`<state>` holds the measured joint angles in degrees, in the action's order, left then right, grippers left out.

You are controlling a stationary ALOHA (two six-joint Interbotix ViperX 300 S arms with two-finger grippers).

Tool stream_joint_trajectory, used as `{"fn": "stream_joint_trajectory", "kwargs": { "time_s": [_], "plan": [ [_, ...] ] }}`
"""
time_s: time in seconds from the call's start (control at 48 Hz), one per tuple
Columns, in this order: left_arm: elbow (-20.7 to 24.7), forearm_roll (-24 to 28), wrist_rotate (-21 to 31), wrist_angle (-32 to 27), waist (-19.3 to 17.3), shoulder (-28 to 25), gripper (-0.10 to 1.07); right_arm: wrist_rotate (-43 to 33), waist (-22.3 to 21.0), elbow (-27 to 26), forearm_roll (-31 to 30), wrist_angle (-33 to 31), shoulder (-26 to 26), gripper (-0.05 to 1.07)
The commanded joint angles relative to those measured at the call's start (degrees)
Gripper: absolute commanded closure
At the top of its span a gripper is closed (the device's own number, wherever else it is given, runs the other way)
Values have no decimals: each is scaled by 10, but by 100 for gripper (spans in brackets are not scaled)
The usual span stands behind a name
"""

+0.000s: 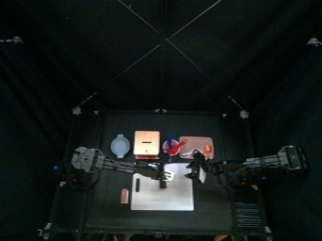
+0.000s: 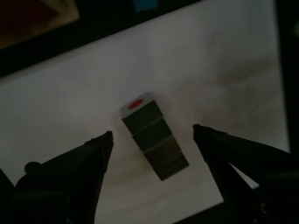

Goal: Grab knife handle

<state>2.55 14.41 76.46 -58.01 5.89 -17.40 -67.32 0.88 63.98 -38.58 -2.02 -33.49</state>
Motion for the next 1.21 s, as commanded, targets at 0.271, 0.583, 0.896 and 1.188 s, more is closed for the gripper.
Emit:
{"fn": "stream_joint_trajectory", "kwargs": {
  "time_s": [0.271,0.583,0.896,1.188],
  "plan": [
    [-58,164,-199,156,19,75,-5,5,0,-12,5,2,-26,12],
    [-246,178,-287,477,18,164,-5,5,-4,-25,8,2,-66,12],
    [-451,240,-342,793,-49,244,-5,0,-25,-54,11,2,-65,12],
    [-562,236,-483,875,-106,316,-5,-1,-54,-73,23,-13,-47,12]
  ]
}}
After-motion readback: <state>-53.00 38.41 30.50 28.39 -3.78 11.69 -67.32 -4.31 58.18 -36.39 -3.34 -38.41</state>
